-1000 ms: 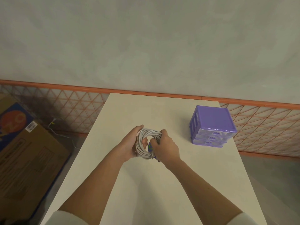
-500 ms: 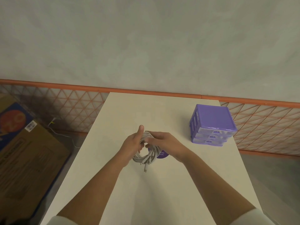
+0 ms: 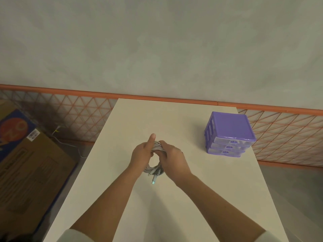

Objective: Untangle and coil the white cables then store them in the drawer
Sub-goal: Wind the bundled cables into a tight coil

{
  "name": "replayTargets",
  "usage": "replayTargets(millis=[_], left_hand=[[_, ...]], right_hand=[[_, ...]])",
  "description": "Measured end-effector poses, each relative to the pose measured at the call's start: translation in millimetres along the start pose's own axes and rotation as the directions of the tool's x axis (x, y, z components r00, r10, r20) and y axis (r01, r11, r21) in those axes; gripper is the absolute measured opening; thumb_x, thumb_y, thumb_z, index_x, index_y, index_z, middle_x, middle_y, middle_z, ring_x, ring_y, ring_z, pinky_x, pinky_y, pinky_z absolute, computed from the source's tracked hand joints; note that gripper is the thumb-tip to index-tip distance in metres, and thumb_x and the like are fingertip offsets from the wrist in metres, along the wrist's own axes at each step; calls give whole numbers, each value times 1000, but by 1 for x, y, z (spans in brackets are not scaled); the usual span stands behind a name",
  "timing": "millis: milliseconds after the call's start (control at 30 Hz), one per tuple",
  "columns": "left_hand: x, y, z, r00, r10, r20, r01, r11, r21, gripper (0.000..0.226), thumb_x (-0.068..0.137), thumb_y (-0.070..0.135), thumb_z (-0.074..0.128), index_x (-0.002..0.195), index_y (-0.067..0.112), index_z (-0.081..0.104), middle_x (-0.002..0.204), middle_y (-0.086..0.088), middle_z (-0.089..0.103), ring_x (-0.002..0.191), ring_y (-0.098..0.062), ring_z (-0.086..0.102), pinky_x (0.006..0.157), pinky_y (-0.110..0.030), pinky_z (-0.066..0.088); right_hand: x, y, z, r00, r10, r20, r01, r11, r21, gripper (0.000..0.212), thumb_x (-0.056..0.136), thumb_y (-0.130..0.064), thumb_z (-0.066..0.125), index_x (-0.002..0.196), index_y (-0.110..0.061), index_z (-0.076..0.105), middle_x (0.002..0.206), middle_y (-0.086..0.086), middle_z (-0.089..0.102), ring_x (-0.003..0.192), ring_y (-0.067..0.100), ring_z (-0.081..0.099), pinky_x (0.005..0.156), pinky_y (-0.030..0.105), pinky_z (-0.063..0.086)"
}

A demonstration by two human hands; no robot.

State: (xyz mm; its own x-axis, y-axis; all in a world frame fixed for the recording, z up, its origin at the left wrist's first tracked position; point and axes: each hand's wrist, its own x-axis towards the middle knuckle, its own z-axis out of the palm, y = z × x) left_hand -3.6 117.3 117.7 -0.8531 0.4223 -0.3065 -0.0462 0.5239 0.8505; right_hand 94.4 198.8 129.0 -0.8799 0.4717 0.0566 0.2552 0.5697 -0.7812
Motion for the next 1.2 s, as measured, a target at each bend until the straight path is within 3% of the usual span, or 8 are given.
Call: replayTargets(millis=[133, 233, 300, 467, 667, 833, 1000, 1200], left_hand=[[-2, 2, -11, 987, -124, 99, 138, 978, -155, 68, 94, 66, 29, 56, 12, 46, 51, -1, 47, 51, -17, 43, 59, -31, 34], [-4, 2, -13, 977, -117, 176, 139, 983, -119, 57, 93, 55, 44, 55, 14, 46, 50, 0, 43, 51, -16, 40, 61, -31, 34], [-5, 2, -11, 974, -119, 193, 150, 977, -154, 52, 92, 52, 51, 55, 16, 49, 52, -1, 42, 51, -16, 40, 61, -30, 34], [-4, 3, -2, 983, -106, 151, 140, 963, -231, 45, 92, 48, 56, 58, 18, 53, 51, 3, 46, 51, -13, 43, 59, -26, 36], [1, -2, -4, 979, -190, 78, 204, 943, -263, 56, 88, 64, 49, 65, 14, 55, 61, -1, 52, 59, -17, 46, 63, -31, 36], [-2, -13, 0, 947, -250, 204, 311, 878, -365, 57, 86, 71, 46, 79, 16, 62, 67, 3, 55, 65, -15, 49, 68, -30, 40], [-18, -30, 19, 936, -172, 306, 292, 867, -404, 41, 91, 61, 46, 100, 25, 62, 83, 6, 53, 79, -9, 49, 80, -31, 41], [-38, -55, 55, 993, -104, 63, 114, 977, -179, 55, 96, 59, 34, 103, 8, 56, 77, -1, 54, 68, -16, 49, 63, -30, 40]], right_hand=[[4, -5, -23, 961, 135, 241, -220, 903, 370, 13, 92, -30, 60, 93, -27, 73, 65, -17, 64, 63, 3, 57, 61, 16, 45], [10, 1, -29, 905, 231, 357, -394, 771, 500, 32, 91, -45, 61, 93, -17, 76, 78, 1, 73, 73, 19, 69, 74, 29, 57], [12, 8, -28, 903, 255, 347, -415, 726, 549, 29, 92, -38, 64, 104, -13, 76, 82, 9, 72, 75, 27, 70, 78, 37, 60], [6, 15, -22, 932, 262, 251, -362, 698, 617, 23, 93, -29, 64, 110, -18, 75, 78, 2, 73, 63, 18, 67, 58, 23, 52], [-9, 33, -12, 886, 192, 423, -448, 591, 671, 50, 83, -32, 77, 128, -19, 60, 96, -2, 67, 94, 19, 68, 92, 40, 56], [-20, 49, -8, 842, 194, 504, -534, 437, 724, 42, 86, -11, 73, 121, 6, 56, 96, 12, 69, 87, 27, 68, 87, 40, 55], [-29, 64, -10, 855, 313, 413, -518, 556, 651, 29, 84, -2, 70, 112, 4, 63, 91, 16, 68, 79, 26, 68, 81, 40, 59], [-55, 82, -11, 890, 350, 292, -447, 795, 410, 17, 82, -5, 64, 98, -8, 68, 78, 6, 67, 56, 12, 63, 56, 19, 49]])
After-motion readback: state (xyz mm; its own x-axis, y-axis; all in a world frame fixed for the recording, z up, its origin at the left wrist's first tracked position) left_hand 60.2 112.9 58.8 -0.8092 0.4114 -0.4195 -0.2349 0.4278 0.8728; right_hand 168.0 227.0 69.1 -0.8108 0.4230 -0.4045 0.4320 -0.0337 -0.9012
